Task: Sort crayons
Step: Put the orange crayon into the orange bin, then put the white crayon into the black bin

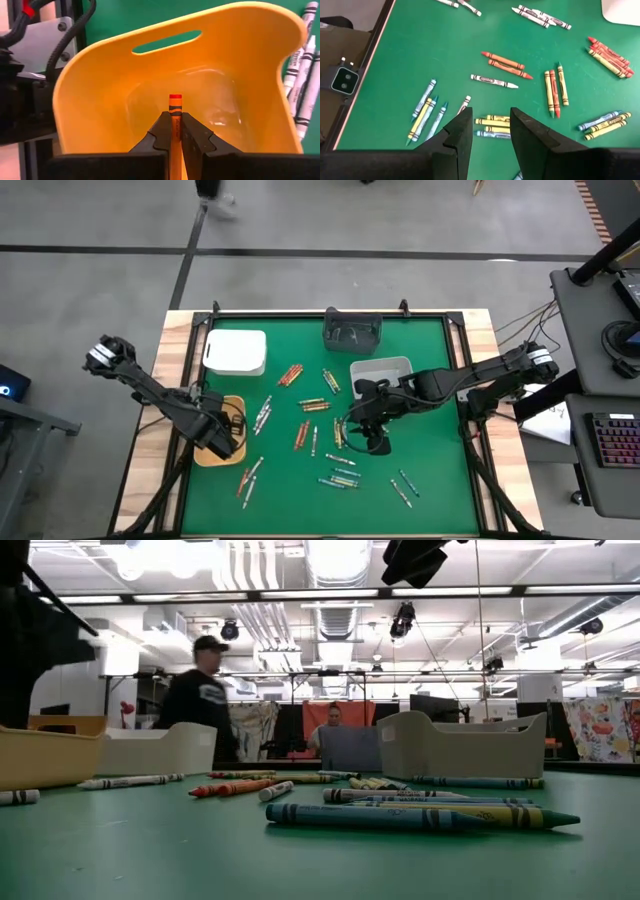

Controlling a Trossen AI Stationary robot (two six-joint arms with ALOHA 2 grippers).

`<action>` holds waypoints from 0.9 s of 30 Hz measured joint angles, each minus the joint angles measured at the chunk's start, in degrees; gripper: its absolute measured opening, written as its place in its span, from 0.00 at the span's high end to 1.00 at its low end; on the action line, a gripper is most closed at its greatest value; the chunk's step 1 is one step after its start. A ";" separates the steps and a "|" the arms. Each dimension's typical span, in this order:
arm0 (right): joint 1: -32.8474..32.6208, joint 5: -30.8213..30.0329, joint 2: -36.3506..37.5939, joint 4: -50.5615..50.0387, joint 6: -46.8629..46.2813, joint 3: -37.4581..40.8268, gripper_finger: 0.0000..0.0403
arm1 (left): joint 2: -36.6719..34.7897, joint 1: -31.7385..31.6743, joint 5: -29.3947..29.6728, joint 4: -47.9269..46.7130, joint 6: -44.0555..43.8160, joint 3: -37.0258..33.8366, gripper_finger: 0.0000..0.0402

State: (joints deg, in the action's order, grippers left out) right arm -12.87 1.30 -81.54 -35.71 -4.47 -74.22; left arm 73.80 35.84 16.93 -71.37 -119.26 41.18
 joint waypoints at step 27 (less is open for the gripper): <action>0.00 0.04 0.00 0.86 0.00 0.02 0.71 | 12.47 0.02 -9.01 0.36 -1.32 3.02 0.87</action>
State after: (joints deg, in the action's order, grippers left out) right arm -12.86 1.34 -81.54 -34.85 -4.47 -74.19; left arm 86.27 35.86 7.91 -71.01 -120.58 44.20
